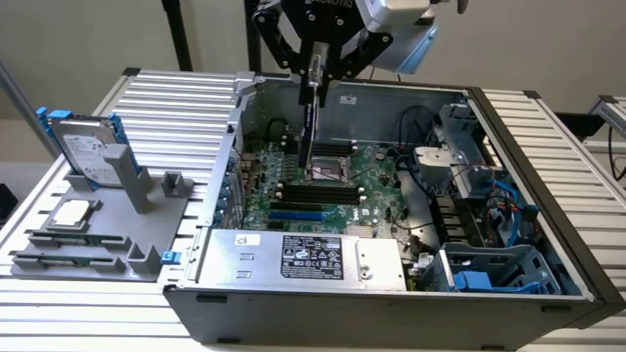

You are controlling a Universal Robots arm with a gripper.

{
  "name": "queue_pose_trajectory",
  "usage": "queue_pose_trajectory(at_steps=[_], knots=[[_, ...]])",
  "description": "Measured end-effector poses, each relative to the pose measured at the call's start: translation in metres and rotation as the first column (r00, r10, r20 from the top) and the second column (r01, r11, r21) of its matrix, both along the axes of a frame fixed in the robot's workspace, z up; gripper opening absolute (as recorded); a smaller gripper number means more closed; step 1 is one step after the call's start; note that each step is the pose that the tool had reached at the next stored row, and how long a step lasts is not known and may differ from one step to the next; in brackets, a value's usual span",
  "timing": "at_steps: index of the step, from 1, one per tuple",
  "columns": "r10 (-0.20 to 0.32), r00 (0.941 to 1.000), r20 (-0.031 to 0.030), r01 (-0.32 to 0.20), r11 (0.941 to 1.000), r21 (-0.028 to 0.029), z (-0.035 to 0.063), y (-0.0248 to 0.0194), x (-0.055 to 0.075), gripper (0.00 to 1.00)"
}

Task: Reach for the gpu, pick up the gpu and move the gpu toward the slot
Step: 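Pick up the gpu and move the gpu toward the slot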

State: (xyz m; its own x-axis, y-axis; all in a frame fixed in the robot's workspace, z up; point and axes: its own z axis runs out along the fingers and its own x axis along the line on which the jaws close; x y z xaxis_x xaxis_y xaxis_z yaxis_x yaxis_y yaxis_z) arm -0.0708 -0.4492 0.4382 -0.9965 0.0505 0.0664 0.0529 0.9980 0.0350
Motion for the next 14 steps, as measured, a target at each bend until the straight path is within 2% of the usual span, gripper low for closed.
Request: queue_pose_trajectory(at_steps=[4, 9, 14], knots=[[0.000, 1.0000, 0.0001, 0.000, 1.0000, 0.0001, -0.0034, 0.0042, 0.014, 0.26], [0.001, 1.0000, 0.0007, -0.001, 1.0000, 0.0000, -0.0070, 0.0095, 0.021, 0.26], [0.003, 1.0000, 0.0009, -0.003, 1.0000, 0.0000, -0.0109, 0.0130, 0.032, 0.26]])
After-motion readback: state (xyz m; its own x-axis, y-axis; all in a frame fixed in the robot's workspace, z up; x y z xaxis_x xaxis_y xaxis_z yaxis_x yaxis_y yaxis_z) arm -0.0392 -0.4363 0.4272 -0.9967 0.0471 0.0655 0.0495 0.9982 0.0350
